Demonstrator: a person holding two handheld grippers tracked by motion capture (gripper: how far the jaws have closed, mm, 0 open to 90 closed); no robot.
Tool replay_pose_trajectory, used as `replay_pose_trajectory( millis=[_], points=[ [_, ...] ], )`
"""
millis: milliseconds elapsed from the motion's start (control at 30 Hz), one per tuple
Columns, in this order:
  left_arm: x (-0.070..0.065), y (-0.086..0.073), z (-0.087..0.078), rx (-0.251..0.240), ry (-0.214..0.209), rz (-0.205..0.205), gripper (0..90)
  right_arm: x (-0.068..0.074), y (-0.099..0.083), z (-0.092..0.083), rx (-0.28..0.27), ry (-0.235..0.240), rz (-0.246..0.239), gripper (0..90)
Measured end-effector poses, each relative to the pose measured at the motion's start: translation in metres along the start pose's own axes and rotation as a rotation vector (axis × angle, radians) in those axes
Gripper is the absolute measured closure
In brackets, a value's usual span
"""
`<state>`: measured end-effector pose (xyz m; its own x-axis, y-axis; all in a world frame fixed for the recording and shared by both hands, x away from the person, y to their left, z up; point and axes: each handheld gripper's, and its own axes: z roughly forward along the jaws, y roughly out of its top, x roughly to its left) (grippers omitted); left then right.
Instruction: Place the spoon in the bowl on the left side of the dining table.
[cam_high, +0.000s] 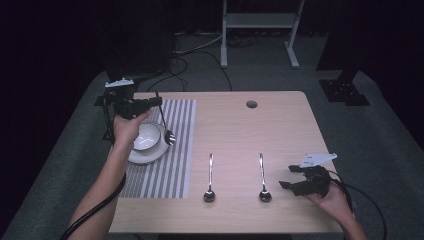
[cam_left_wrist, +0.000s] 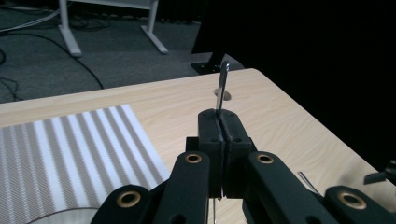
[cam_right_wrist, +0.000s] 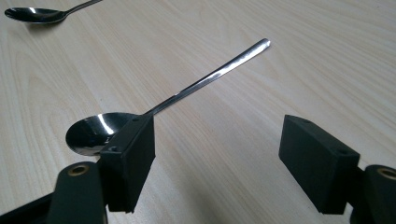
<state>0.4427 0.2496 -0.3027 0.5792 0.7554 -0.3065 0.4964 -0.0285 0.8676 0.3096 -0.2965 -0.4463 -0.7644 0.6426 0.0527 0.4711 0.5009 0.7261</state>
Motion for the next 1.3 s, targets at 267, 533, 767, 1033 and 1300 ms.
replay_pose_trajectory(
  millis=[267, 533, 767, 1033, 1300],
  points=[
    [0.019, -0.002, -0.008, -0.025, 0.053, -0.044, 89.2, -0.001, 0.000, 0.000, -0.002, 0.001, 0.000, 25.8],
    [0.035, -0.005, -0.017, -0.046, 0.106, -0.077, 89.2, -0.001, -0.001, -0.001, -0.003, 0.000, 0.002, 25.8],
    [0.045, -0.008, -0.025, -0.067, 0.137, -0.104, 89.2, -0.001, -0.001, -0.001, -0.004, 0.000, 0.002, 25.8],
    [0.055, -0.012, -0.032, -0.078, 0.174, -0.118, 89.2, -0.001, -0.001, -0.001, -0.005, -0.002, 0.004, 25.8],
    [0.062, -0.017, -0.036, -0.097, 0.206, -0.129, 89.2, -0.001, -0.001, -0.002, -0.006, -0.002, 0.007, 25.9]
  ],
)
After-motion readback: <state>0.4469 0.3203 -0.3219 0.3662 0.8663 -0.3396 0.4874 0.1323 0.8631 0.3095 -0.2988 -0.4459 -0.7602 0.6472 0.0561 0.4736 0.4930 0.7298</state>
